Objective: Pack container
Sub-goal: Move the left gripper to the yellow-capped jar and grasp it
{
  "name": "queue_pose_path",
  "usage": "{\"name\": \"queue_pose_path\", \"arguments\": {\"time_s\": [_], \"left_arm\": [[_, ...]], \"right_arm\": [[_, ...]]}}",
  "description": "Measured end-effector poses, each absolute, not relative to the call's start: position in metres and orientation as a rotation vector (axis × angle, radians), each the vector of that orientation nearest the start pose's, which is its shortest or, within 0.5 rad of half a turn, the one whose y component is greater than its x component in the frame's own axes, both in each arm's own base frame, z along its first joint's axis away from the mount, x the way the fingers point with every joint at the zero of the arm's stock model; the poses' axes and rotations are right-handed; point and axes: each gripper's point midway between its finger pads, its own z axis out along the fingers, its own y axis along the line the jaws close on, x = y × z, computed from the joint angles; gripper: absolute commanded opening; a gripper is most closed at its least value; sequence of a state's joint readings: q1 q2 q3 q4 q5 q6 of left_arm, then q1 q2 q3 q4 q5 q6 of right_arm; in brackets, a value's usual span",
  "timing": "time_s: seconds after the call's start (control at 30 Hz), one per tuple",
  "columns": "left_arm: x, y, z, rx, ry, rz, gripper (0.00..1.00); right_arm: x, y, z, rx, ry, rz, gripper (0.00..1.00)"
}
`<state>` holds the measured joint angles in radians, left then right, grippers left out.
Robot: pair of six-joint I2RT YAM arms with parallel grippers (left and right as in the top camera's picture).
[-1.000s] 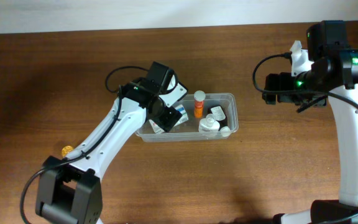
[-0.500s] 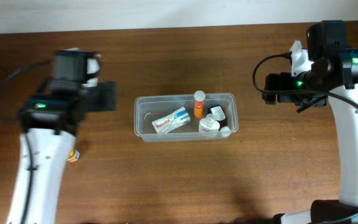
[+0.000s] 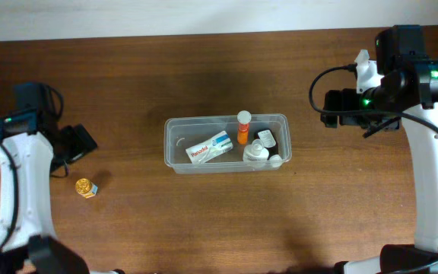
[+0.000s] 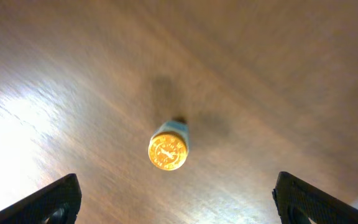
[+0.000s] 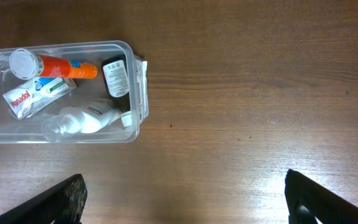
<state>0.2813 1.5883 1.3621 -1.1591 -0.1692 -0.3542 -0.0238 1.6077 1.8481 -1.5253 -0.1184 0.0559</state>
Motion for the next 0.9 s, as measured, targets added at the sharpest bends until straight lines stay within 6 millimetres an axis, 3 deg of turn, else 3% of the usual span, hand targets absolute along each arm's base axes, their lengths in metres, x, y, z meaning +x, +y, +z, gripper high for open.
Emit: {"name": "queue_pose_path", "arguments": {"time_s": [0.2, 0.4, 0.8, 0.9], "left_arm": [[0.29, 0.112, 0.079, -0.99, 2.959, 0.241, 0.99], [0.281, 0.109, 0.039, -1.01, 3.054, 0.252, 0.99], [0.288, 0.098, 0.011, -1.014, 3.041, 0.135, 0.99], [0.29, 0.096, 0.008, -1.017, 3.036, 0.115, 0.89]], "right_arm": [[0.323, 0.013, 0.259, 0.089, 2.852, 0.176, 0.94], [0.323, 0.013, 0.259, 0.089, 2.851, 0.176, 0.94], [0.323, 0.013, 0.259, 0.088, 2.851, 0.176, 0.94], [0.323, 0.013, 0.259, 0.089, 2.852, 0.176, 0.95]]}}
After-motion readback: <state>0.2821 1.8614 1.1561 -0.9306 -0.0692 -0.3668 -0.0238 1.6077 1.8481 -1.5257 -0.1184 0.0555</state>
